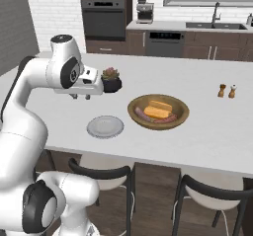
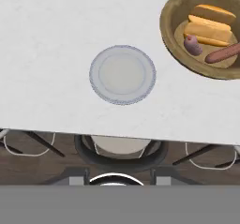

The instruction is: Place one bun and one sausage from the bowl on each plate.

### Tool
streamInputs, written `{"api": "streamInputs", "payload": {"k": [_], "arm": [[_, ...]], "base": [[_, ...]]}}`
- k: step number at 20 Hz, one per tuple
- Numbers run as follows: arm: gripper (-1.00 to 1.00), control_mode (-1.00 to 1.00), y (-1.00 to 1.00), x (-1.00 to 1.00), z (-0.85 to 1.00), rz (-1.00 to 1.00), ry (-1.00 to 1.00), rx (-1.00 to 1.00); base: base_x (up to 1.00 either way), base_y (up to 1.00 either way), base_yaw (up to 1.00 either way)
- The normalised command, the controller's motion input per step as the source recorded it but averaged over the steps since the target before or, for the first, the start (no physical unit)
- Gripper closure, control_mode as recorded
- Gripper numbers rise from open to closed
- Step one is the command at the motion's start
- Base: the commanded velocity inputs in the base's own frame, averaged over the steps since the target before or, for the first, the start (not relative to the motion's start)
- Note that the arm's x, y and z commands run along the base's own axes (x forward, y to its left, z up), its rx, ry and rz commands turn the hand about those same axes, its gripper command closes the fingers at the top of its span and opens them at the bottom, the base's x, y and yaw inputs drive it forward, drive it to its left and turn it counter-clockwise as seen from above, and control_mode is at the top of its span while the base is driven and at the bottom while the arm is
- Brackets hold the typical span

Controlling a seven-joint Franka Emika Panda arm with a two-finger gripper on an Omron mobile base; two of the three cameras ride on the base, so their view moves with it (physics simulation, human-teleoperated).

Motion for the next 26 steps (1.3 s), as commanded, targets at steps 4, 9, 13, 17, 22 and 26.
{"api": "streamInputs", "payload": {"k": [4,9,13,17,22,26], "arm": [[-1.00,-1.00,-0.38,0.00,0.00,-0.19,0.05,0.00],[-1.00,-1.00,-0.98,0.03,-0.04,-0.38,0.22,0.10],[-1.00,-1.00,-0.75,0.22,-0.11,-0.34,0.18,0.19],[-1.00,-1.00,-0.39,0.32,-0.12,-0.24,0.13,0.14],[-1.00,-1.00,-0.20,0.25,-0.29,-0.20,0.11,0.10],[-1.00,-1.00,0.06,0.27,-0.53,-0.10,0.01,0.00]], "base": [[0.00,0.00,0.00],[0.00,0.00,0.00],[0.00,0.00,0.00],[0.00,0.00,0.00],[0.00,0.00,0.00],[0.00,0.00,0.00]]}}
